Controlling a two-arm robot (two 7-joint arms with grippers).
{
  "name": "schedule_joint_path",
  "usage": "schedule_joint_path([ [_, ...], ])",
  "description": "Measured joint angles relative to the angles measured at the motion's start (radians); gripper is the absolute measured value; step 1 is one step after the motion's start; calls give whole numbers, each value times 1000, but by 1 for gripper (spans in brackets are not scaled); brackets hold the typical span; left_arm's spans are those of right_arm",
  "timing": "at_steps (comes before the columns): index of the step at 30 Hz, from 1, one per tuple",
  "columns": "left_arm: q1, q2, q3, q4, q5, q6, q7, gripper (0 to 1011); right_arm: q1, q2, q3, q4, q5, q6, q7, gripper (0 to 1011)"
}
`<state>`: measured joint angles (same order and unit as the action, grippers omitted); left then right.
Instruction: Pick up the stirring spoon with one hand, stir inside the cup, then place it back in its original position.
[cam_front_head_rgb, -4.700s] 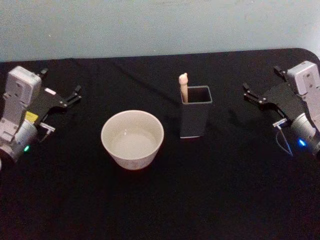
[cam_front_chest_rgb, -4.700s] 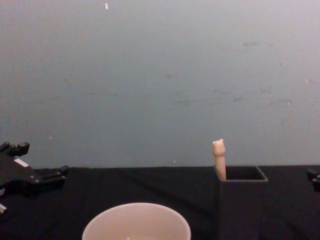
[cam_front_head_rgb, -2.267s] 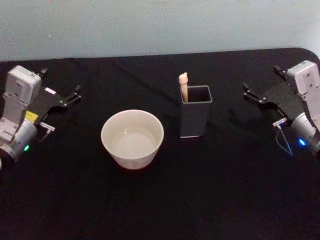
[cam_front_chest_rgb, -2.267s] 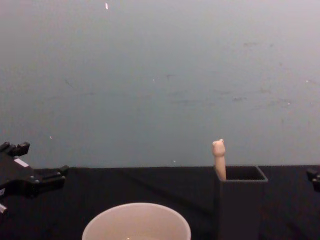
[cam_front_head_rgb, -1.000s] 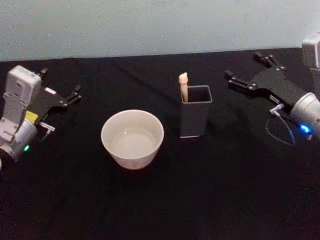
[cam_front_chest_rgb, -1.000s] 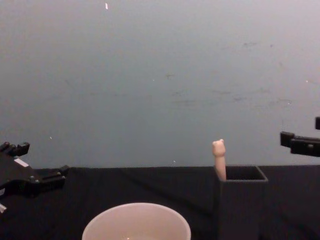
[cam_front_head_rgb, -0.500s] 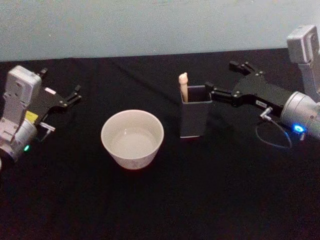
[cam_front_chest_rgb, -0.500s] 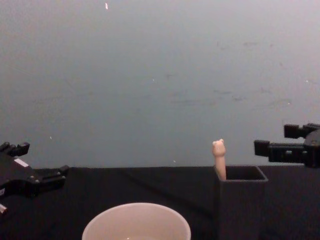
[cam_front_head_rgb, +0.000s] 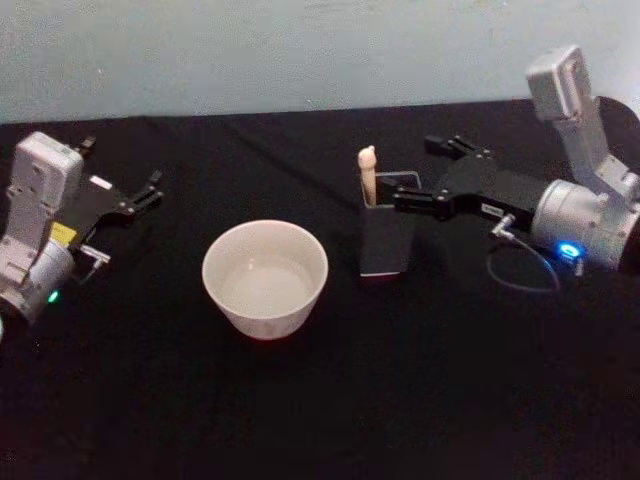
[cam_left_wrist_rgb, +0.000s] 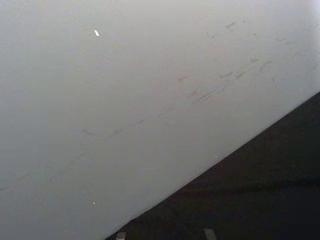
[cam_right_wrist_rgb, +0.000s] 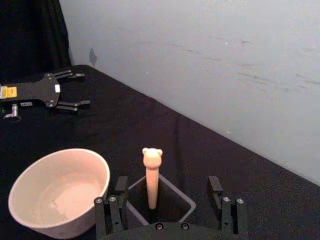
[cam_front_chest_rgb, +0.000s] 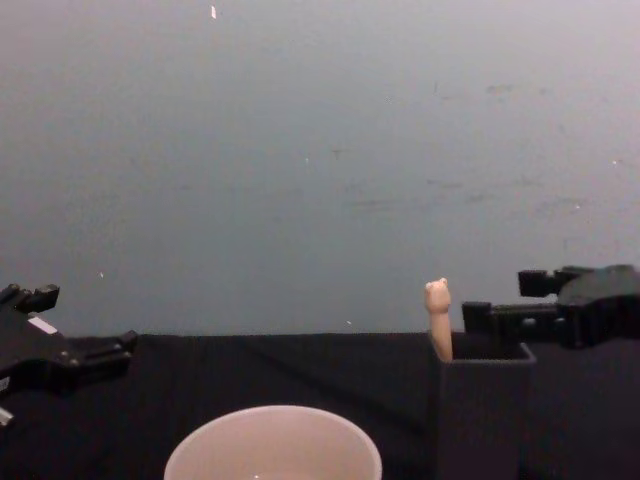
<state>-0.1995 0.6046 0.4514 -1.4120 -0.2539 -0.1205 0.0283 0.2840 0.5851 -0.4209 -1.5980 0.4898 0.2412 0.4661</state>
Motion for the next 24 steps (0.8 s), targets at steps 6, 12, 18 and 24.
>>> schedule_joint_path([
  [6,0,0,0,0,0,0,0,1001,43,-21,-31,36,-16,6,17,1000],
  [12,0,0,0,0,0,0,0,1001,82,-46,-57,77,-26,18,30,1000],
  [18,0,0,0,0,0,0,0,1001,117,-72,-76,119,-32,26,36,1000],
  [24,0,0,0,0,0,0,0,1001,140,-91,-89,148,-36,27,40,1000],
])
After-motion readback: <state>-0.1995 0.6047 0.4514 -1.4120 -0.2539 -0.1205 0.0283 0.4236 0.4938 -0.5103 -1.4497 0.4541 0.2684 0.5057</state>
